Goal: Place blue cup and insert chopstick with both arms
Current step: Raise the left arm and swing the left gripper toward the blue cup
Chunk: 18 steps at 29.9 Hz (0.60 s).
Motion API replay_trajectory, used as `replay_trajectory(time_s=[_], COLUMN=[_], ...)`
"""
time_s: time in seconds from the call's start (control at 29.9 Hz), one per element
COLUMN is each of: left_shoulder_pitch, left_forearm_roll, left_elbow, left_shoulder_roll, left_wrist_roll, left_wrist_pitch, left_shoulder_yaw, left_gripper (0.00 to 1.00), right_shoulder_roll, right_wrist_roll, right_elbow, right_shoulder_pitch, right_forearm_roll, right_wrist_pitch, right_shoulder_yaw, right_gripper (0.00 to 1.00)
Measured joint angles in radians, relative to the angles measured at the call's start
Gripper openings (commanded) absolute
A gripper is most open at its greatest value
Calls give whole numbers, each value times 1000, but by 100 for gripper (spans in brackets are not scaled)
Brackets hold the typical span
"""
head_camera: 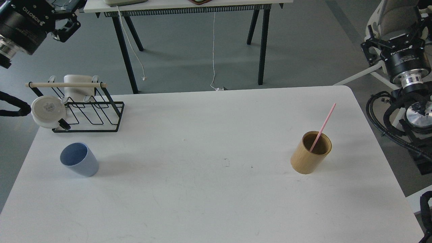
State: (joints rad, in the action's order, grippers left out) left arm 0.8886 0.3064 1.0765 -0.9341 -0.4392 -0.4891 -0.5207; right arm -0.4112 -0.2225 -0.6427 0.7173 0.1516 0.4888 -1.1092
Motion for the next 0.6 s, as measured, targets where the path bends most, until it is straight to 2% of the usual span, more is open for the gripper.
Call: replay_trajectory(time_s=[0.13,0.47,0.6], left_shoulder_pitch=[-3,-45,-82], left_forearm_roll=[112,134,140], left_elbow=[64,89,164], left_shoulder_roll=[-85,-246,-359], left_wrist_roll=[0,-3,-5], left_wrist_pitch=[0,0,1], left_shoulder_yaw=[0,25,79], left_gripper=[87,90,94], right_shoulder_roll=[4,9,9], right_wrist_roll=[-1,-5,-5], right_elbow=[4,3,3], right_shoulder_pitch=[-3,-12,-12], right_forearm_roll=[-1,-1,-1], right_wrist_pitch=[0,0,0], right_shoulder_yaw=[5,4,3], right_gripper=[99,99,99])
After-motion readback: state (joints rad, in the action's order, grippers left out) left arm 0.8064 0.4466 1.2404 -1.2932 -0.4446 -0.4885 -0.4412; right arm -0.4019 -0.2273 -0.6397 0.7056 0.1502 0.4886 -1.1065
